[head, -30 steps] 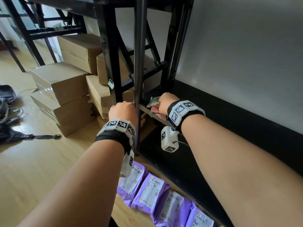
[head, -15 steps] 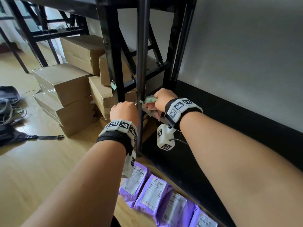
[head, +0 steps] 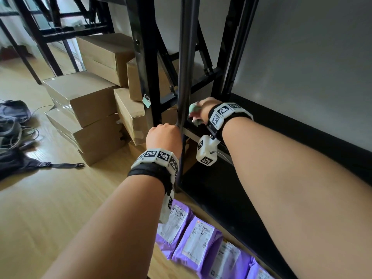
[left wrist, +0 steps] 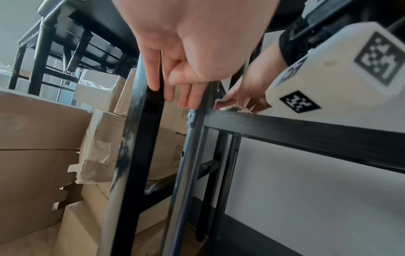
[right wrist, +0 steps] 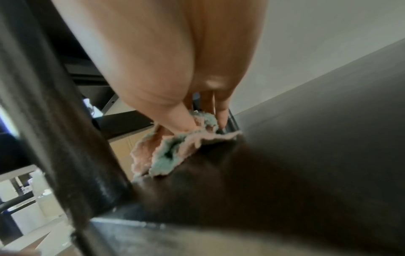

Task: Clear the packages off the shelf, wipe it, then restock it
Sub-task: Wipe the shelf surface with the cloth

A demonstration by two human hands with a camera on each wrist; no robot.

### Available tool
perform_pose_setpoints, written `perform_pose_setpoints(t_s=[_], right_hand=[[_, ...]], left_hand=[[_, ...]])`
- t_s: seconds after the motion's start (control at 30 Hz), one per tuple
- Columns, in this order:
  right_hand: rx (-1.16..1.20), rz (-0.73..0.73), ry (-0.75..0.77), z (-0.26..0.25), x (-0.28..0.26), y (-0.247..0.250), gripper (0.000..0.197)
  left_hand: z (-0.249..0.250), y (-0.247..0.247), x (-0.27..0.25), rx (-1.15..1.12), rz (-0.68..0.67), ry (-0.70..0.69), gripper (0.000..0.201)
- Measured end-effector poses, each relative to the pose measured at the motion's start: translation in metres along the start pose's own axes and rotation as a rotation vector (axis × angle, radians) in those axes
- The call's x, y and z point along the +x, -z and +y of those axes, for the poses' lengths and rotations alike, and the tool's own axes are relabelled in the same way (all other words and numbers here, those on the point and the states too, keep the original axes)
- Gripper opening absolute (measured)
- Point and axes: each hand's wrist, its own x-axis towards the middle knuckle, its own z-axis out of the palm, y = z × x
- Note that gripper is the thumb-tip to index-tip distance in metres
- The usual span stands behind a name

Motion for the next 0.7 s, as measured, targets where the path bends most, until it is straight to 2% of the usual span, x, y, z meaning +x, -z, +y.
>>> perform_pose_setpoints(t_s=[0.13,0.23,0.27,0.37,0.43,0.53,0.7], right_hand=[[-0.012,0.038,-0.085,-0.012,0.000,-0.004,0.037],[0.075,0.118,-0.051,-0.015,-0.006,-0.005,0.027],[0.074,0.113,-0.061,-0.014,-0.008,-0.004,0.024],[0.040,0.027,-0.074,-0.007,-0.009,-0.008,0.033],[-0.042,0.011,-0.027,-0.004,-0.015,-0.005,0.023],[-0.316,0.045,-0.006,0.000,-0.036,-0.002,0.016],[-0.350,0.073,0.045,0.000,-0.064,-0.005,0.020]], left_hand=[[-0.002,0.002,-0.003,-0.018,-0.002,-0.008,0.040],[-0.003,0.006,-0.009,-0.036,-0.019,-0.008,0.042],[-0.003,0.007,-0.010,-0.039,-0.025,-0.006,0.042],[-0.005,0.011,-0.014,-0.043,-0.043,0.014,0.043],[-0.005,0.013,-0.018,-0.049,-0.051,0.037,0.041],[-0.006,0.015,-0.023,-0.045,-0.064,0.055,0.041],[-0.012,0.022,-0.028,-0.050,-0.075,0.096,0.042]])
